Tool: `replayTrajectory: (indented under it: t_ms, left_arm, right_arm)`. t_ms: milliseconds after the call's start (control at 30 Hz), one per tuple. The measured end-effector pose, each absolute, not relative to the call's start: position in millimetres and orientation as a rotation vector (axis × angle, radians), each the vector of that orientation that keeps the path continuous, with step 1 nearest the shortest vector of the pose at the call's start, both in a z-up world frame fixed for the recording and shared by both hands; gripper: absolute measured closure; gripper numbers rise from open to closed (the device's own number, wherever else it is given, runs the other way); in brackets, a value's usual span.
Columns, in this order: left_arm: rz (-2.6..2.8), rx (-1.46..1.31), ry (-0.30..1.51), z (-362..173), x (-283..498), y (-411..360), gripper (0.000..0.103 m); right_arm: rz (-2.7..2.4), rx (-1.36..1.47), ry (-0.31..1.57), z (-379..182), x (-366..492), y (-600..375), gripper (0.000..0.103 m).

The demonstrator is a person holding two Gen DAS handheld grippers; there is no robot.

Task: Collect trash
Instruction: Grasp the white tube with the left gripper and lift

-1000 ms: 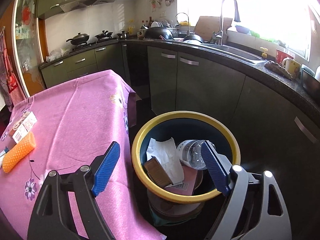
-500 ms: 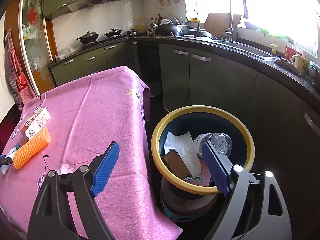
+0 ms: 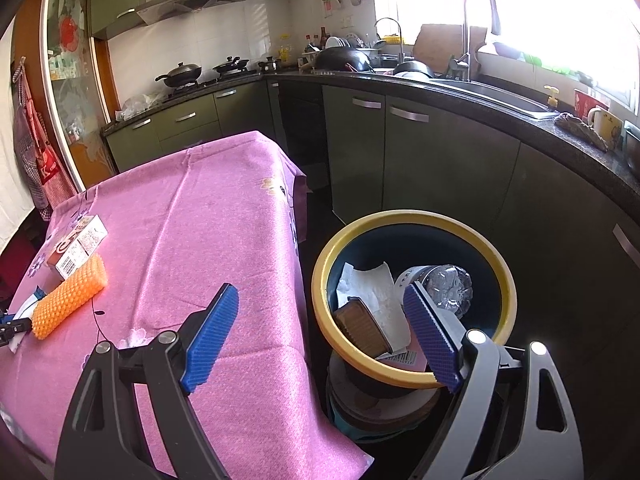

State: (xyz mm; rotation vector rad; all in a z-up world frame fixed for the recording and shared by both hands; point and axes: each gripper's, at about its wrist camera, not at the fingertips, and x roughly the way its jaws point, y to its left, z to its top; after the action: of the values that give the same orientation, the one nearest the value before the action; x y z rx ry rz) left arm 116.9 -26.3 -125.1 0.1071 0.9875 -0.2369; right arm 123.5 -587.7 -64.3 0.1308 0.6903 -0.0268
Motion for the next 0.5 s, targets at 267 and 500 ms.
replayTrajectory:
  t_ms: [267,500]
  left_arm:
    - [-0.354,0.131,0.917,-85,100,-65,0.084]
    - [-0.62,0.23,0.87,-52,112,-171,0.083]
  right_arm:
    - [-0.034,0.145,0.677,-62,120,-596,0.019]
    - [-0.086,0.202,0.639,-61,106,-625,0.019]
